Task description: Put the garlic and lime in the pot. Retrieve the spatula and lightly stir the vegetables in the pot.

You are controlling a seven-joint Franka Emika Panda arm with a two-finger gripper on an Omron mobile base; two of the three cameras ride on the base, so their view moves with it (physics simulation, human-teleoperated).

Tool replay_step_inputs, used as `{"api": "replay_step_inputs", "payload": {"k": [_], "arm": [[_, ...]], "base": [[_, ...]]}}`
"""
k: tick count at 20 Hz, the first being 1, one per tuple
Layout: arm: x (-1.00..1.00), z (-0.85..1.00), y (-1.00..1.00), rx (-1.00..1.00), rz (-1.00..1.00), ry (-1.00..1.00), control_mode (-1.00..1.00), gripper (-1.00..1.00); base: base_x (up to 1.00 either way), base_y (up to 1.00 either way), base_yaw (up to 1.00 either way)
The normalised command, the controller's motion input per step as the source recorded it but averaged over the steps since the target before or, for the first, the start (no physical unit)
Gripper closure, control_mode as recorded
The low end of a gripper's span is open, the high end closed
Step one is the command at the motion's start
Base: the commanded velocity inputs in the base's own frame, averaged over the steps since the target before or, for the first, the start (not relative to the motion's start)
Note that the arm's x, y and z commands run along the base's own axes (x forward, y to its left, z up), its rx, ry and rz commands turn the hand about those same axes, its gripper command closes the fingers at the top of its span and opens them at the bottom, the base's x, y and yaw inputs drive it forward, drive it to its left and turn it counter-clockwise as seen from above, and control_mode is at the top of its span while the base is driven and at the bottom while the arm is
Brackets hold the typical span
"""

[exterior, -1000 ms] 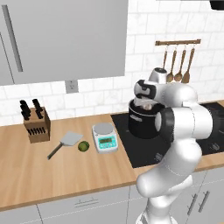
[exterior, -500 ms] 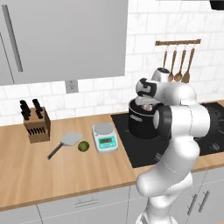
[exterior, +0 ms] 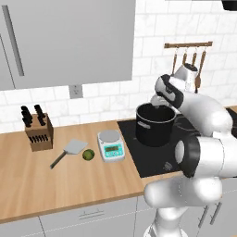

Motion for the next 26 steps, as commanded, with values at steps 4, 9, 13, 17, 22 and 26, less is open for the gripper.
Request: {"api": "replay_step_inputs", "payload": {"k": [4, 9, 13, 17, 22, 26], "arm": [[-1.0, 0.14, 0.55, 0.02, 0.08, -0.06, -1.0, -1.0], [-1.0, 0.04, 0.97, 0.0, 0.09, 0.1, -1.0, -1.0], [-1.0, 0.0, 1.0, 0.0, 0.16, 0.22, -1.0, -1.0], [-0.83, -0.2, 1.0, -0.04, 0.17, 0.15, -1.0, -1.0], [-0.18, -0.49, 1.0, -0.28, 0.32, 0.01, -1.0, -1.0], [0.19, -0.43, 1.0, -0.29, 0.31, 0.0, -1.0, -1.0]], "base": [[0.0, 0.0, 0.0], [0.0, 0.0, 0.0], [0.0, 0.0, 0.0], [0.0, 0.0, 0.0], [0.0, 0.0, 0.0], [0.0, 0.0, 0.0]]}}
